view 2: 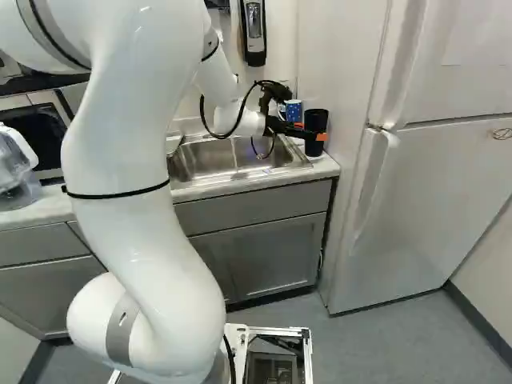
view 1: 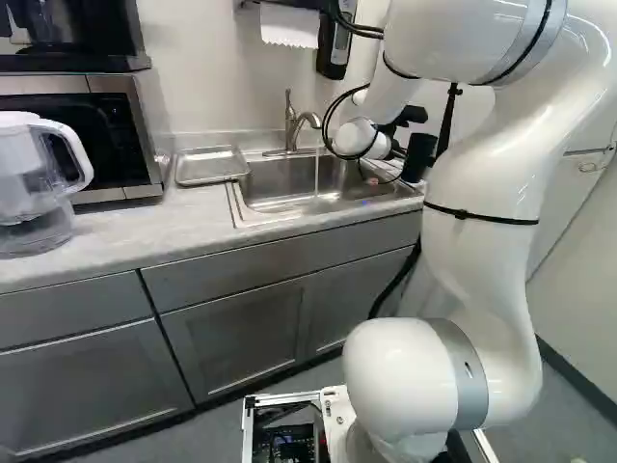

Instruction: Rinse the cup and place it in the tray

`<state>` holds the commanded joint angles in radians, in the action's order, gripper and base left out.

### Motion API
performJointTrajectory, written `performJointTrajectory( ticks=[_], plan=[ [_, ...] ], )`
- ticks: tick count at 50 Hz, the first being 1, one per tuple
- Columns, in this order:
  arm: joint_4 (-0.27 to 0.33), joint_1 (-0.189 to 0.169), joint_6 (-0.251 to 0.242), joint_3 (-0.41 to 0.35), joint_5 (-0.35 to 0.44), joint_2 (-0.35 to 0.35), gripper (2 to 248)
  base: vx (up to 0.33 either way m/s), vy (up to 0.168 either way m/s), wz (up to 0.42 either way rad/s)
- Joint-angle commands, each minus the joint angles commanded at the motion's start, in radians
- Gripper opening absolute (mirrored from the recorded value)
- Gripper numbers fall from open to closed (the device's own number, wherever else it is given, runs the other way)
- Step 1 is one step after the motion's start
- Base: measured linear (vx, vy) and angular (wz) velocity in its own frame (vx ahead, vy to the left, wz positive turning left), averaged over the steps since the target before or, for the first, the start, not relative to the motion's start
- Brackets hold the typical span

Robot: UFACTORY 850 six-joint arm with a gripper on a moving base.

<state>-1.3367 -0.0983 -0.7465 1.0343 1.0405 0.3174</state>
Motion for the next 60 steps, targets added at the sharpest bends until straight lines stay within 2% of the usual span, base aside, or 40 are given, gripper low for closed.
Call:
performJointTrajectory(
  ticks=[12,13,17,18,22,23,28,29,34,60],
  plan=[
    [0.000,-0.002,0.000,0.002,0.000,0.001,247,0.000,0.000,0.000],
    [0.000,-0.002,0.000,0.002,0.000,0.001,240,0.000,0.000,0.000],
    [0.000,-0.002,0.000,0.002,0.000,0.001,240,0.000,0.000,0.000],
    [0.000,-0.002,0.000,0.002,0.000,0.001,203,0.000,0.000,0.000],
    [0.000,-0.002,0.000,0.002,0.000,0.001,203,0.000,0.000,0.000],
    [0.000,-0.002,0.000,0.002,0.000,0.001,166,0.000,0.000,0.000],
    [0.000,-0.002,0.000,0.001,0.000,0.001,166,0.000,0.000,0.000],
    [0.000,-0.001,0.000,0.001,0.000,0.001,131,0.000,0.000,0.000],
    [0.000,0.000,0.000,0.000,0.000,0.000,125,0.000,0.000,0.000],
    [0.000,0.026,0.000,-0.021,0.000,-0.025,125,0.000,0.000,0.000]
  ],
)
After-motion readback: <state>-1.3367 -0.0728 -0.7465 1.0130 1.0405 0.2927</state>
